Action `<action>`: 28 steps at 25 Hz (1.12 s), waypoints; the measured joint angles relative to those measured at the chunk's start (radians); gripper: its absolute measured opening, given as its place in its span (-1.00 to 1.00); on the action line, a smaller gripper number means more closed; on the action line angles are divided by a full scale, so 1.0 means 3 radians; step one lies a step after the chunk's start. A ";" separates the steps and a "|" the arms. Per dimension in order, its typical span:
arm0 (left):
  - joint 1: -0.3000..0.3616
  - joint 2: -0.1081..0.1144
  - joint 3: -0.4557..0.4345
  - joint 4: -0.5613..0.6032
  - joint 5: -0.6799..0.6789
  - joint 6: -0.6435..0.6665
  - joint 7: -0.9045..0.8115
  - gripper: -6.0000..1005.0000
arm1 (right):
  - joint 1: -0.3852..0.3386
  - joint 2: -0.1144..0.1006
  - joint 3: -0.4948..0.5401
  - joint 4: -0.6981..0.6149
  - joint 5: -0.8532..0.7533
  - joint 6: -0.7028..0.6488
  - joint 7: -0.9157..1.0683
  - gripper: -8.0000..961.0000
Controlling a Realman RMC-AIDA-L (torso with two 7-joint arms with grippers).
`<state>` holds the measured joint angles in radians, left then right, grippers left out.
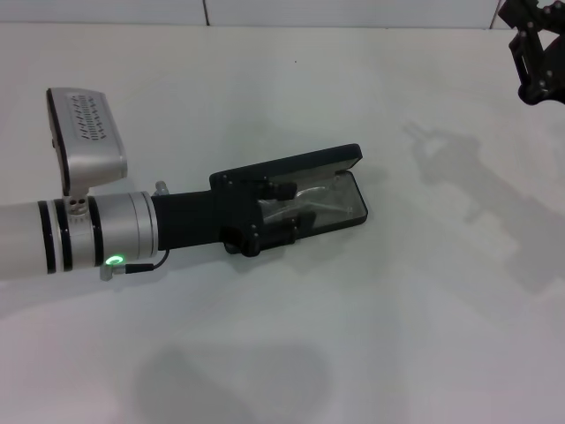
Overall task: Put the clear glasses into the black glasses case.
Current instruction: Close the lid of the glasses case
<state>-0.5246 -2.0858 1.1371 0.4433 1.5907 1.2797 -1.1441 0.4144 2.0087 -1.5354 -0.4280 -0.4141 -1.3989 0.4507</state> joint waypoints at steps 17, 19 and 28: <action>-0.0094 -0.0002 0.0000 0.0022 0.0158 -0.0096 -0.0198 0.05 | 0.0040 0.0008 0.0005 -0.0006 0.0000 0.0087 -0.0084 -0.90; -0.0094 -0.0001 -0.0007 0.0039 0.0155 -0.0029 -0.0191 0.05 | 0.0040 0.0005 0.0005 -0.0004 0.0000 0.0087 -0.0084 -0.90; 0.0032 0.0008 -0.0050 0.0280 -0.0281 0.0488 -0.0122 0.05 | 0.0026 0.0003 0.0005 -0.0005 0.0000 0.0082 -0.0183 -0.90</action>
<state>-0.5151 -2.0835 1.1222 0.5272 1.5063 1.4262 -1.1808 0.4223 2.0096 -1.5339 -0.4294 -0.4141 -1.3744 0.3959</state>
